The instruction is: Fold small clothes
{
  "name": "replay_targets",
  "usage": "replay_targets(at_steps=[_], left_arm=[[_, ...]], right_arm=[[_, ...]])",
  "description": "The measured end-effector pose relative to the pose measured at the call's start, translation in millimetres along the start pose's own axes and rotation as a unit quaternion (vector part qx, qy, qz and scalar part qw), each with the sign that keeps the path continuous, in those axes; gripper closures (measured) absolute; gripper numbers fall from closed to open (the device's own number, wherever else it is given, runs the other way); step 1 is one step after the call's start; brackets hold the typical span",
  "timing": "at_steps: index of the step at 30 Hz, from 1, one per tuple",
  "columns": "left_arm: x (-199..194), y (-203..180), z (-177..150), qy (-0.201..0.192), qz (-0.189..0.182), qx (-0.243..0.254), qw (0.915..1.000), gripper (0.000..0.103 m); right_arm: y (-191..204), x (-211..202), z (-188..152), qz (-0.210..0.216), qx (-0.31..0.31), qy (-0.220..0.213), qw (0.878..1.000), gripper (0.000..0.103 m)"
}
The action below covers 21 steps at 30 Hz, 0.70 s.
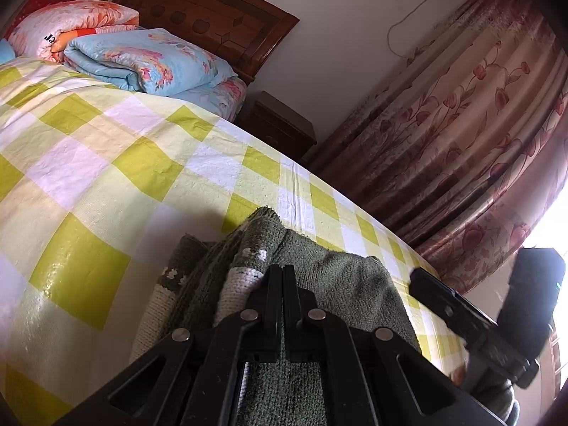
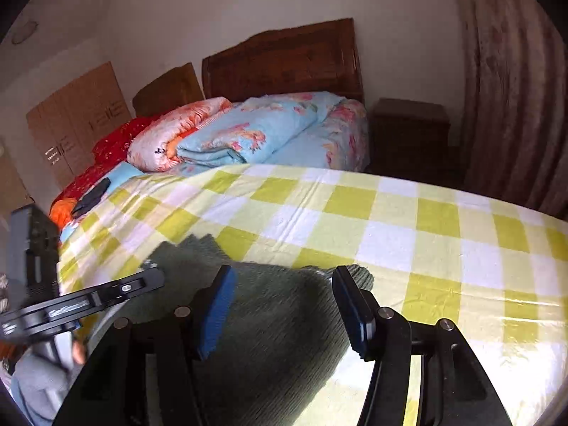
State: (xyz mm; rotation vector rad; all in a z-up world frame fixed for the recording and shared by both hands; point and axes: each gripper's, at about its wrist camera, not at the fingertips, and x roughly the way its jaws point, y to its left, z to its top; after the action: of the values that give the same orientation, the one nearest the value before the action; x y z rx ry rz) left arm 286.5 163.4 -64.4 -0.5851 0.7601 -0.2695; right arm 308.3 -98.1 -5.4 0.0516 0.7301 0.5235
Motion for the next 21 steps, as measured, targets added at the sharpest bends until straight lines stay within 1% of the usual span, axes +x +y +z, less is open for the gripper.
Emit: replay_targets(at_steps=[4, 6, 7, 8, 9, 11, 12, 13, 14, 15, 16, 17, 18, 20, 21], left_arm=[[-1, -1, 0, -0.001, 0.003, 0.002, 1.0, 0.101], [-1, -1, 0, -0.001, 0.004, 0.004, 1.0, 0.101], [-1, -2, -1, -0.001, 0.004, 0.004, 1.0, 0.101], [-1, -2, -1, -0.002, 0.005, 0.006, 1.0, 0.101], [-1, -3, -2, -0.003, 0.008, 0.008, 0.9999, 0.101], [-1, -3, -1, -0.003, 0.01, 0.008, 0.9999, 0.101], [-1, -3, -1, -0.003, 0.01, 0.008, 0.9999, 0.101], [-1, -3, -1, -0.004, 0.01, 0.008, 0.9999, 0.101], [-1, -3, -1, -0.003, 0.01, 0.008, 0.9999, 0.101], [-1, -3, -1, -0.003, 0.011, 0.009, 0.9999, 0.101], [-1, -3, -1, -0.004, 0.011, 0.009, 0.9999, 0.101], [-1, -3, -1, -0.003, 0.011, 0.009, 0.9999, 0.101], [-1, -3, -1, -0.003, 0.01, 0.009, 0.9999, 0.101], [-1, -2, -1, 0.0, 0.003, 0.006, 1.0, 0.101], [-2, -1, 0, 0.006, -0.006, 0.002, 1.0, 0.101]], right_arm=[[47, -40, -37, 0.009, -0.081, -0.005, 0.997, 0.0], [64, -49, -62, 0.006, -0.113, 0.005, 0.994, 0.0], [70, -48, -75, -0.002, -0.126, 0.02, 0.992, 0.0], [74, -49, -89, -0.028, -0.147, 0.022, 0.989, 0.0], [74, -55, -98, -0.034, -0.148, 0.007, 0.988, 0.0], [65, -68, -101, -0.029, -0.105, 0.005, 0.994, 0.0], [65, -75, -102, -0.04, -0.096, -0.004, 0.995, 0.0], [68, -81, -104, -0.052, -0.097, -0.019, 0.994, 0.0], [73, -86, -106, -0.048, -0.104, -0.028, 0.993, 0.0], [78, -86, -109, -0.034, -0.113, -0.028, 0.993, 0.0], [82, -80, -113, -0.028, -0.123, -0.014, 0.992, 0.0], [85, -71, -118, -0.032, -0.13, 0.006, 0.991, 0.0], [84, -66, -121, -0.028, -0.124, 0.013, 0.992, 0.0], [77, -65, -124, -0.019, -0.09, 0.018, 0.996, 0.0], [74, -68, -125, -0.017, -0.077, 0.022, 0.997, 0.0]])
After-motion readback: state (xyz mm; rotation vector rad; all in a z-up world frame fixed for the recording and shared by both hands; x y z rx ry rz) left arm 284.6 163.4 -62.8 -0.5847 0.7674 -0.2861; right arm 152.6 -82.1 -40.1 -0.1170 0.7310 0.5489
